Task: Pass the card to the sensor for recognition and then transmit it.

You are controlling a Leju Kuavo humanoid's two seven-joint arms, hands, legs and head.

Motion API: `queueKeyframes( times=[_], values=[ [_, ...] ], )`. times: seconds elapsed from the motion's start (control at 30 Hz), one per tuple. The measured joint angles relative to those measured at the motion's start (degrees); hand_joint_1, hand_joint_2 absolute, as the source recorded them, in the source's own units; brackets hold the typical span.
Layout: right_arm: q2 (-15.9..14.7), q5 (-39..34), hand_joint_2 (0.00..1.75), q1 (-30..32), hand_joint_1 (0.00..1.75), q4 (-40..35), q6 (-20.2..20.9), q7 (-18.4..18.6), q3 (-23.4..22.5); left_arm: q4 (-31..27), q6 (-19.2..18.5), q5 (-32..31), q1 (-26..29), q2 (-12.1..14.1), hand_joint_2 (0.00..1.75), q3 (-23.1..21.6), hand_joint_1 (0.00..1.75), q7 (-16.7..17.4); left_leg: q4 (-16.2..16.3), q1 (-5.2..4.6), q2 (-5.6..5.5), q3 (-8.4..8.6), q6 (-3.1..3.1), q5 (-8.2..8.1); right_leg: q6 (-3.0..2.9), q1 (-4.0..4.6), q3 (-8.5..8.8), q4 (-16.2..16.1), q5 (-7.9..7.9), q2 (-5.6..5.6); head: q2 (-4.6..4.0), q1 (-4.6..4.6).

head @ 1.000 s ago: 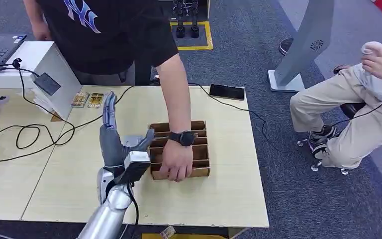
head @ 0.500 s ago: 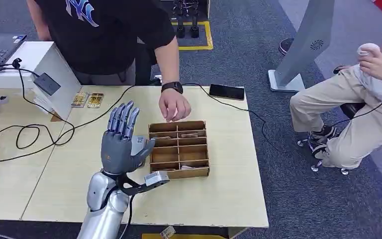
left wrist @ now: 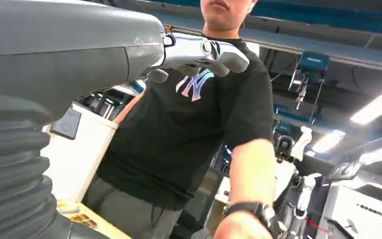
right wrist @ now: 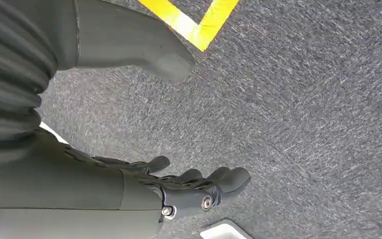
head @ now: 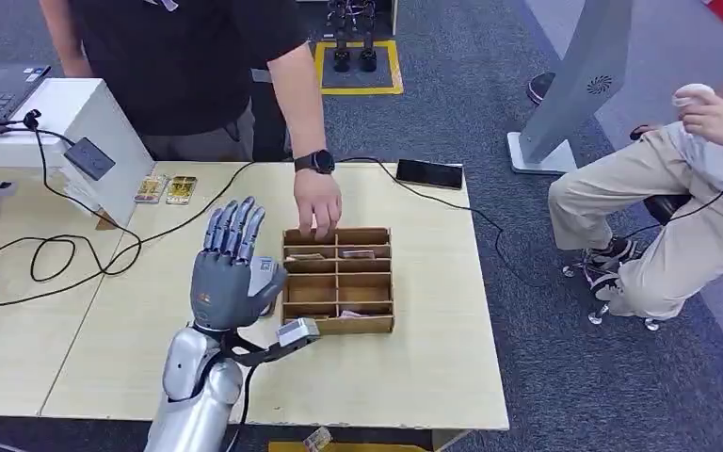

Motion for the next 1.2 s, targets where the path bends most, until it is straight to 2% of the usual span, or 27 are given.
queueKeyframes(
  times=[0.33, 0.4, 0.53, 0.57, 0.6, 0.63, 0.7, 0.83, 0.93, 1.2],
  values=[
    [-0.04, 0.0, 1.75, 0.0, 0.0, 0.09, 0.0, 0.0, 0.0, 0.94, 0.0, -0.2, -0.12, 0.0, 1.75, 0.0, 0.0, 0.22, 0.0, 0.01, 0.0, 0.0, 0.0, 0.0, 0.0, 0.01, -0.01, 0.0, 0.0, 0.0, 0.0, 0.0],
    [-0.11, 0.0, 1.75, 0.01, 0.0, 0.26, 0.0, -0.18, 0.0, 1.38, 0.0, -0.68, -0.39, 0.15, 1.75, -0.07, 0.0, 2.19, 0.0, 0.0, 0.0, 0.0, 0.0, 0.0, 0.0, 0.0, -0.01, 0.0, 0.0, 0.0, 0.0, 0.0],
    [-0.13, 0.0, 1.75, 0.0, 0.0, 0.28, 0.0, -0.2, 0.0, 1.49, 0.0, -0.72, -0.45, 0.2, 1.75, -0.11, 0.0, 2.46, 0.0, 0.0, 0.0, 0.0, 0.0, 0.0, 0.0, 0.0, -0.01, 0.0, 0.0, 0.0, 0.0, 0.0],
    [-0.24, 0.0, 1.75, -0.01, 0.0, 0.37, 0.0, -0.26, 0.0, 2.25, 0.0, -1.16, -0.79, 0.42, 1.75, -0.55, 0.0, 4.2, 0.0, 0.0, -0.01, 0.0, 0.0, 0.0, 0.0, 0.0, -0.01, 0.0, 0.0, -0.01, 0.0, 0.02],
    [-0.55, -0.11, 1.75, 0.0, 0.0, 0.81, 0.0, -0.66, 0.0, 4.1, 0.0, -3.47, -2.15, 2.21, 1.75, -3.84, 0.0, 11.57, 0.0, 0.0, 0.03, 0.0, 0.0, 0.0, 0.0, 0.0, -0.01, 0.0, 0.01, 0.0, 0.0, 0.0],
    [-0.74, -0.46, 1.75, -0.02, 0.0, 1.12, 0.0, -0.98, 0.0, 5.75, 0.0, -4.88, -3.72, 4.33, 1.75, -7.35, 0.0, 17.1, 0.0, 0.0, 0.02, 0.01, 0.0, 0.0, 0.0, 0.0, -0.01, 0.0, 0.01, 0.0, 0.0, 0.02],
    [-0.87, -0.52, 1.75, -0.01, 0.0, 1.27, 0.0, -1.03, 0.0, 7.03, 0.0, -5.55, -5.04, 6.03, 1.75, -10.94, 0.0, 20.86, 0.0, 0.01, 0.02, 0.0, 0.0, 0.01, -0.01, 0.01, -0.01, 0.01, 0.01, 0.0, 0.0, 0.02],
    [-1.09, -0.31, 1.75, -0.01, 0.0, 1.42, 0.0, -0.96, 0.0, 8.5, -0.24, -5.81, -7.12, 9.21, 1.75, -17.49, 0.0, 24.79, 0.0, 0.01, 0.03, 0.0, 0.0, 0.0, -0.01, 0.0, -0.01, 0.01, 0.01, 0.0, 0.0, 0.0],
    [-1.22, -0.04, 1.75, 0.0, 0.0, 1.49, 0.0, -0.76, 0.0, 8.96, -0.31, -5.44, -7.97, 10.75, 1.75, -21.02, 0.0, 26.4, 0.0, 0.01, 0.02, -0.01, 0.0, 0.0, 0.0, 0.0, -0.02, 0.01, 0.0, 0.01, 0.0, 0.02],
    [-1.29, -0.09, 1.75, 0.0, 0.0, 1.73, 0.0, -0.72, 0.0, 10.32, -1.51, -5.46, -9.56, 13.05, 1.75, -26.14, 0.0, 27.78, 0.0, 0.0, 0.03, 0.0, 0.0, 0.0, -0.01, 0.0, -0.02, 0.01, 0.01, 0.01, 0.0, 0.0]
  ],
)
